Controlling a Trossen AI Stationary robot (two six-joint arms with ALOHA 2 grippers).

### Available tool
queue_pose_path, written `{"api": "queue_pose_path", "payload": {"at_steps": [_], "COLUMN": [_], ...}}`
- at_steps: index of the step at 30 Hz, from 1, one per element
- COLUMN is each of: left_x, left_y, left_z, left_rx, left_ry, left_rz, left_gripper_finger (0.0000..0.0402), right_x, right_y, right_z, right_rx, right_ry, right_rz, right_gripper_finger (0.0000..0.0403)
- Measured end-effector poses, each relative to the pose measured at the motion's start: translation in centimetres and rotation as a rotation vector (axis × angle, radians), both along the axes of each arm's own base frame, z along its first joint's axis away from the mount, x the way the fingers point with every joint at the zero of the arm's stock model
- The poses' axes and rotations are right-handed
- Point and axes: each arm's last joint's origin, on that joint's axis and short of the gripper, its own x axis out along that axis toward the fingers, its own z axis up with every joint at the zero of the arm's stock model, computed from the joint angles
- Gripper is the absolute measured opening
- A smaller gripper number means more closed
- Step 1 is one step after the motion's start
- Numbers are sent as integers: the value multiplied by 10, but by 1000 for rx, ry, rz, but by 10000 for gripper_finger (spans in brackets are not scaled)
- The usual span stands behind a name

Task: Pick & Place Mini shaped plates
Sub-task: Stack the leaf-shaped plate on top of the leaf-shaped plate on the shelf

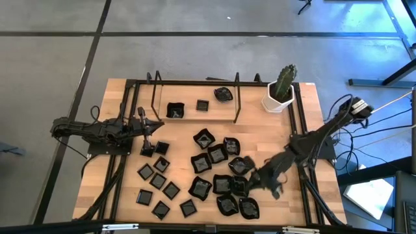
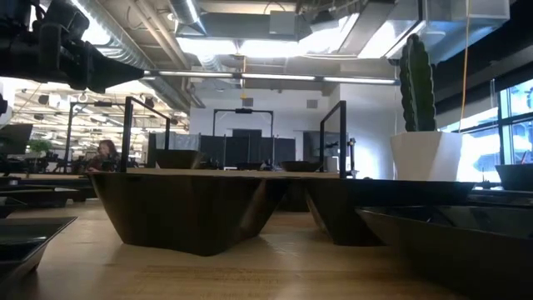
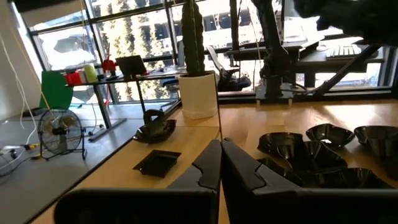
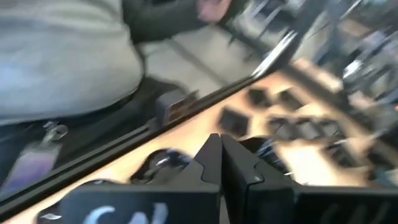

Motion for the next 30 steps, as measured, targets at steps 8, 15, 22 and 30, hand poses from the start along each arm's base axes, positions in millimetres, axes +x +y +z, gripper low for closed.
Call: {"api": "queue_pose_path", "payload": {"at_steps": [8, 15, 22, 30], "left_x": [0, 0, 0, 0], "left_y": [0, 0, 0, 0], "left_z": [0, 0, 0, 0], "left_rx": [23, 38, 38, 25], "left_ry": [8, 13, 13, 9], "left_rz": [0, 1, 0, -1], "left_gripper_finger": [4, 3, 3, 3], "right_x": [-5, 1, -1, -10], "right_y": [-69, -112, -121, -127], "right_z": [18, 2, -5, -37], "right_rx": [110, 201, 268, 299], "right_ry": [-114, -37, -75, -99], "right_rz": [-217, -245, -150, -196], "right_gripper_finger": [1, 2, 2, 3]}}
